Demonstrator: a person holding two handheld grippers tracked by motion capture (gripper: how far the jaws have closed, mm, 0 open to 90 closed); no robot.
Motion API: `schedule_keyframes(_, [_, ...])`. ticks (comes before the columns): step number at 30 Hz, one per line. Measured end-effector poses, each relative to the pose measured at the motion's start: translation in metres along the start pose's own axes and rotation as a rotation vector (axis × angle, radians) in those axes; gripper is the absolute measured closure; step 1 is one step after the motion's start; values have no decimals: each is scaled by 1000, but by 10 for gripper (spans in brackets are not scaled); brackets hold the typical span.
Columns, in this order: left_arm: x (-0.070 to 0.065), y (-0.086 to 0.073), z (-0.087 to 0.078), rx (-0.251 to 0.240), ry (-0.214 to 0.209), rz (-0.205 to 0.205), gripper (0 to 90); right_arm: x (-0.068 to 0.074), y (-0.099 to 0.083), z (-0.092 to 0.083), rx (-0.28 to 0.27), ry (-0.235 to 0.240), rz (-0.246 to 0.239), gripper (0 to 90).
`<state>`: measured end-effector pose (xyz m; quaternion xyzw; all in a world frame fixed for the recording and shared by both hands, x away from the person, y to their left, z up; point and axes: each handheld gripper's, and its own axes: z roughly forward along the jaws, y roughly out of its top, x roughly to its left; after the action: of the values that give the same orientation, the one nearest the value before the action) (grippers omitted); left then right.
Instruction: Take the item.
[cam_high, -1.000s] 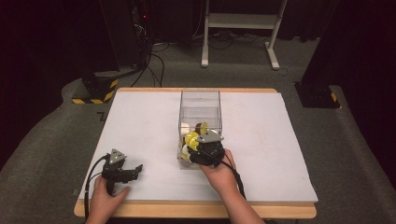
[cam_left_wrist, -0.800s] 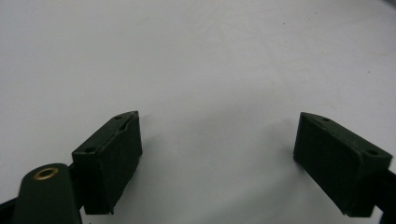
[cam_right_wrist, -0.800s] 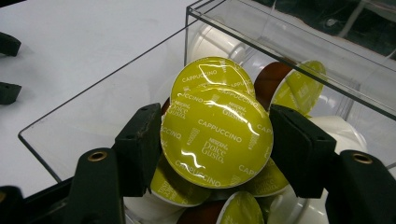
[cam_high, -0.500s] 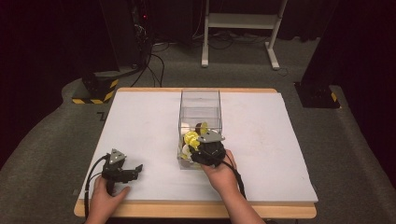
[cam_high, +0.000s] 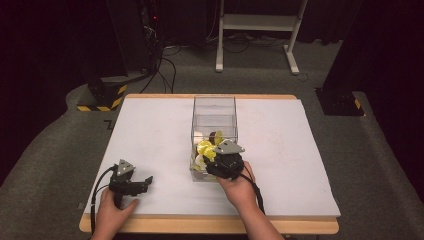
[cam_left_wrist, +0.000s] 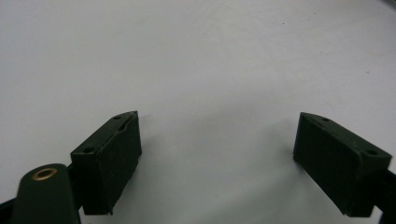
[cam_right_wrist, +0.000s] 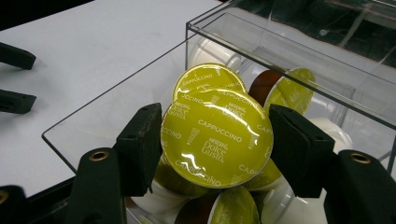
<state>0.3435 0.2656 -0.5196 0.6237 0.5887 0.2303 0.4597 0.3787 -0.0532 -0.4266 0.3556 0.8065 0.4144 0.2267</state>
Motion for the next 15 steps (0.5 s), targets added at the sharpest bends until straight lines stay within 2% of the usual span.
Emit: schedule_keyframes(15, [0, 0, 0, 2, -1, 2, 150, 5, 4, -14, -61, 22, -6, 379])
